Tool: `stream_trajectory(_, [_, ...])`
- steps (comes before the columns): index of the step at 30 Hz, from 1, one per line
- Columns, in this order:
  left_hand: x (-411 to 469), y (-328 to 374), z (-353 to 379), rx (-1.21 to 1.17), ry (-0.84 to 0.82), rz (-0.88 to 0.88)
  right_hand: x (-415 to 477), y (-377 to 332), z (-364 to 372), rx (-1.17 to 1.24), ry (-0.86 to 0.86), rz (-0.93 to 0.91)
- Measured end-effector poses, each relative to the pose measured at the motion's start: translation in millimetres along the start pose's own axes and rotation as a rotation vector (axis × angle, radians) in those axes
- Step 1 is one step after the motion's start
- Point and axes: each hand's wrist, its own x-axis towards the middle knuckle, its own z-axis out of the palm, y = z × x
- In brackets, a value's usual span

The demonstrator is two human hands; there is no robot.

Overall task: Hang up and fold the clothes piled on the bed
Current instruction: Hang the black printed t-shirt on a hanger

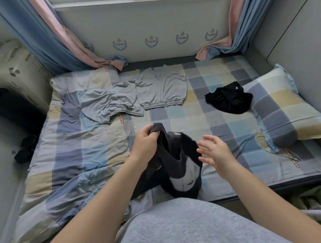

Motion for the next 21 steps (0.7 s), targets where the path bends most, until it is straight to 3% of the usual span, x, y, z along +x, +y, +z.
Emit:
stream_trajectory(5, [-12,15,0,0.126,-0.136,0.063,-8,6,32,-0.437,-0.267,-0.316])
stream_trajectory(9, [-19,23,-1,0.229,-0.271,0.112,-8,5,60,-0.559,-0.382,-0.408])
stream_trajectory(14, [-12,17,-11,0.298,-0.215,0.182,8,8,64,-0.766,-0.190,-0.483])
stream_trajectory(21, [13,-29,-39,0.756,0.054,0.172,43,16,13,-1.130,0.135,-0.348])
